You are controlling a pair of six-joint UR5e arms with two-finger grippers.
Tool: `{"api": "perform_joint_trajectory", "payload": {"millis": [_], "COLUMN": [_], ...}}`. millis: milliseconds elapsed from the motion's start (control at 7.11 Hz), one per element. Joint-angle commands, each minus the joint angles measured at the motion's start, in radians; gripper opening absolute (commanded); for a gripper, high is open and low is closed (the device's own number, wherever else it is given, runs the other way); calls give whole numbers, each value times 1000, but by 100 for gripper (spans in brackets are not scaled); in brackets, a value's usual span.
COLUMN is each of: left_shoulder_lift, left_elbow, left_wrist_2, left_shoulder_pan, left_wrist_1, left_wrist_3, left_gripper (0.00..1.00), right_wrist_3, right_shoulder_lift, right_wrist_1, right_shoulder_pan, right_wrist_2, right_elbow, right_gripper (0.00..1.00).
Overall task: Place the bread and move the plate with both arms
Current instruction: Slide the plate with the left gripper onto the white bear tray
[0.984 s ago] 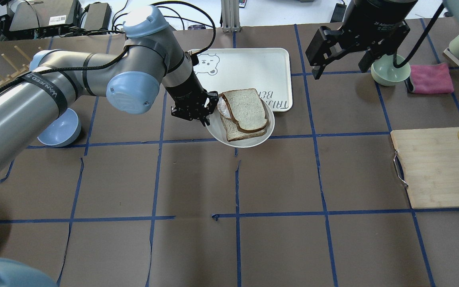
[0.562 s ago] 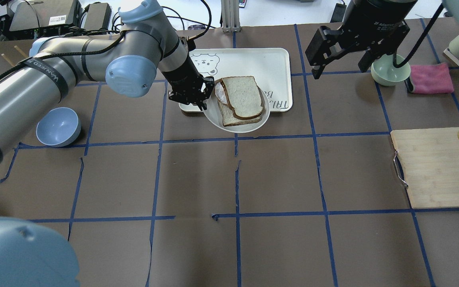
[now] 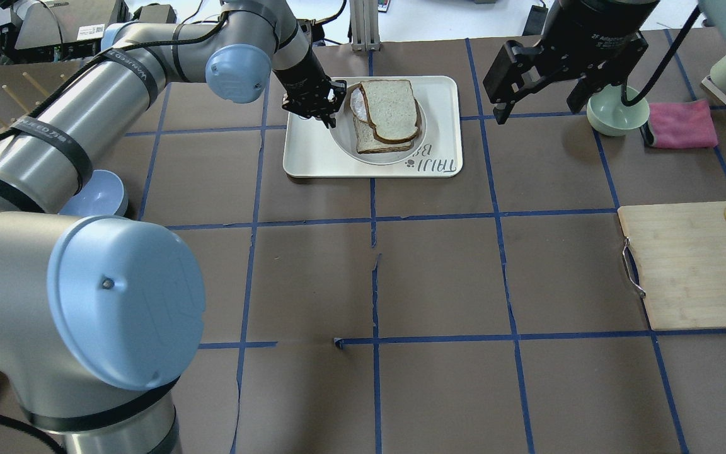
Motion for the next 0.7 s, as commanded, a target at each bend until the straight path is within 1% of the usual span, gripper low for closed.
{"api": "perform_joint_trajectory", "payload": {"millis": [0, 141, 281, 422, 562], "left_shoulder_lift": [-64, -67, -67, -58, -39], "left_elbow": [21, 21, 21, 23, 23], "left_wrist_2": [-23, -34, -34, -66, -65], "left_shoulder_pan": [0, 2, 8, 21, 28], "left_wrist_1": [66, 69, 69, 69, 57], "left_wrist_3": [14, 15, 24, 14, 14], "left_gripper": [0, 0, 96, 100, 100], "right_wrist_3": [0, 2, 0, 0, 0], "right_shoulder_lift": [-1, 0, 0, -1, 0], "right_wrist_1": [-18, -19, -22, -22, -24], "right_shoulder_pan": [0, 0, 0, 0, 0], "right_wrist_2": [-6, -6, -4, -6, -4], "right_elbow": [-1, 1, 1, -1, 1], "right_gripper": [100, 100, 100, 100, 100]}}
